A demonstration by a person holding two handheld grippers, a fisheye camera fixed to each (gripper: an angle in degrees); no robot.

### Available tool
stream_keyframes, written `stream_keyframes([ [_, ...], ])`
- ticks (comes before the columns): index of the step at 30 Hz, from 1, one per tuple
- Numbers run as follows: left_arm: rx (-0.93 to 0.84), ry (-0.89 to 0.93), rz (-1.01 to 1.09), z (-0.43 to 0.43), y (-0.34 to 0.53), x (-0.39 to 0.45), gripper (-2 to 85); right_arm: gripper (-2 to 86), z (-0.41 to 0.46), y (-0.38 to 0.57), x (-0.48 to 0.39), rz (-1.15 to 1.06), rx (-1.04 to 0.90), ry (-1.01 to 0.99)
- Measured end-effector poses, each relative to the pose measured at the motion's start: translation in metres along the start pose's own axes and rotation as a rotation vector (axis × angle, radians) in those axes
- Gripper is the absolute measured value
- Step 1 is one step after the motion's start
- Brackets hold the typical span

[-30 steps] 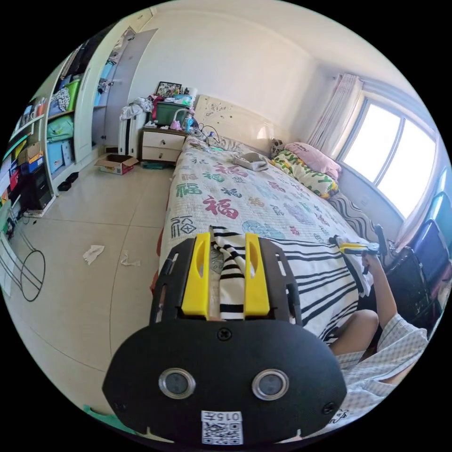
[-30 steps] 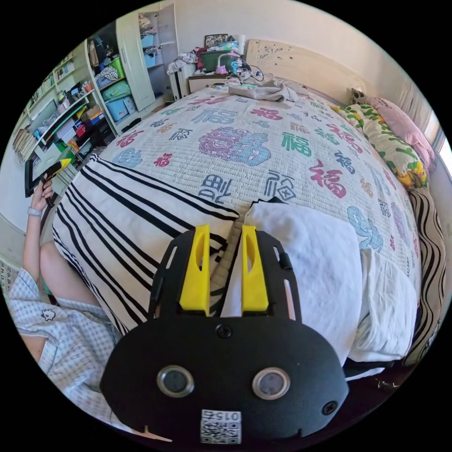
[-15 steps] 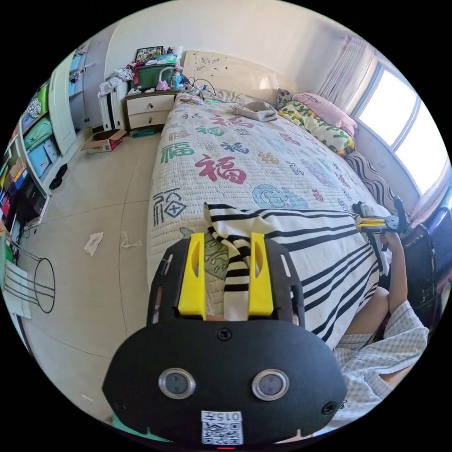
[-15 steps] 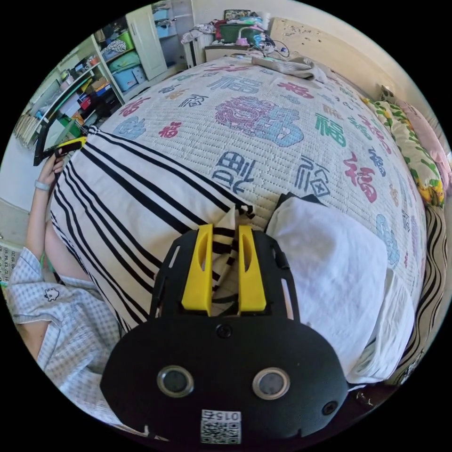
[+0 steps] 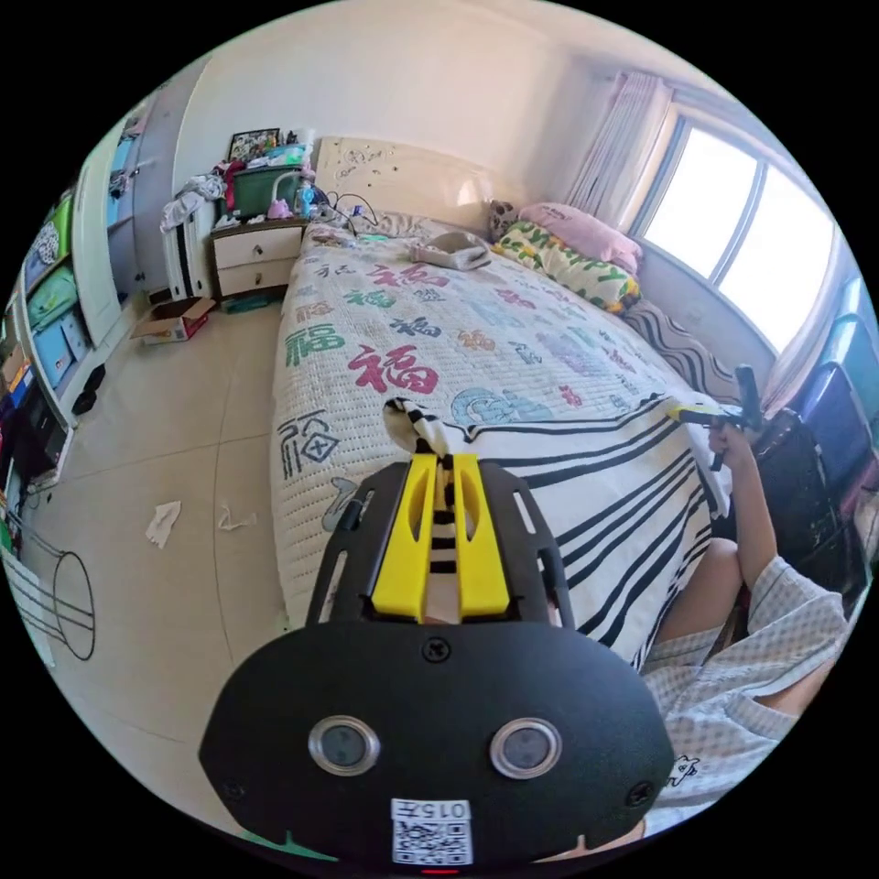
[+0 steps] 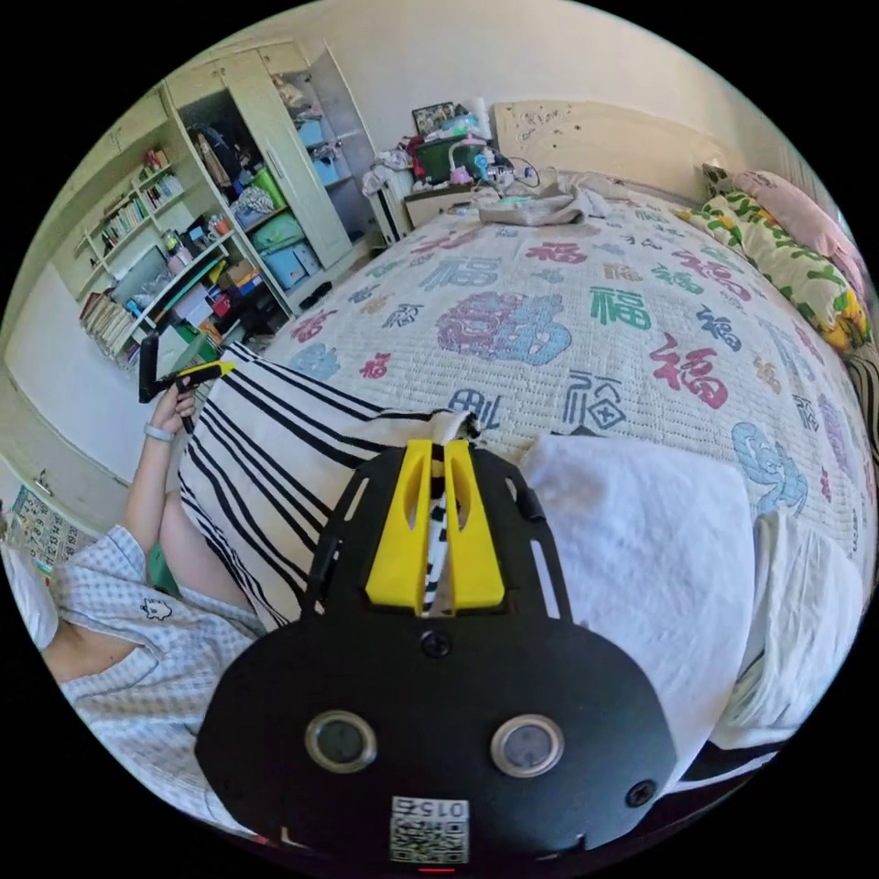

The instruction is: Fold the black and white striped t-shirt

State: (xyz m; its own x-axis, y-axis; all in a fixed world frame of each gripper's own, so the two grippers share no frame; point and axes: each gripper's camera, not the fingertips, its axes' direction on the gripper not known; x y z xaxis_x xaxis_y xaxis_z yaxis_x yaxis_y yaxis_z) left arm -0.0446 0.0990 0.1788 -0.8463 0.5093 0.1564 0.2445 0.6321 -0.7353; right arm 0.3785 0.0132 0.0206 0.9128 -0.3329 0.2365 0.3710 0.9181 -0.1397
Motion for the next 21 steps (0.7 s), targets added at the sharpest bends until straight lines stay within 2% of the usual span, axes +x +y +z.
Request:
stream_keyframes([
  [1, 0.047, 0.042, -0.007, -0.012, 0.003, -0.003, 1.6, 0.6, -0.008, -0.002, 0.001, -0.006, 0.030, 0.004],
  [5, 0.118, 0.021, 0.011, -0.034, 0.008, 0.000, 1.3, 0.4, -0.010, -0.012, 0.000, -0.046, 0.026, 0.133],
  [11, 0.182, -0.064, 0.007, -0.044, 0.009, 0.001, 1.3, 1.1, 0.006, -0.017, 0.024, -0.044, -0.079, 0.079],
  [14, 0.103, -0.111, -0.002, -0.021, 0.008, -0.009, 1.7, 3.4, 0.028, -0.006, 0.041, -0.025, -0.172, 0.072],
  [18, -0.128, -0.279, 0.068, 0.034, 0.013, -0.006, 3.5, 6.5, 0.009, 0.026, 0.052, -0.006, -0.116, 0.054],
  [21, -0.070, -0.323, 0.040, 0.008, 0.021, -0.003, 5.4, 7.7, -0.027, 0.057, 0.031, -0.138, -0.075, 0.022],
])
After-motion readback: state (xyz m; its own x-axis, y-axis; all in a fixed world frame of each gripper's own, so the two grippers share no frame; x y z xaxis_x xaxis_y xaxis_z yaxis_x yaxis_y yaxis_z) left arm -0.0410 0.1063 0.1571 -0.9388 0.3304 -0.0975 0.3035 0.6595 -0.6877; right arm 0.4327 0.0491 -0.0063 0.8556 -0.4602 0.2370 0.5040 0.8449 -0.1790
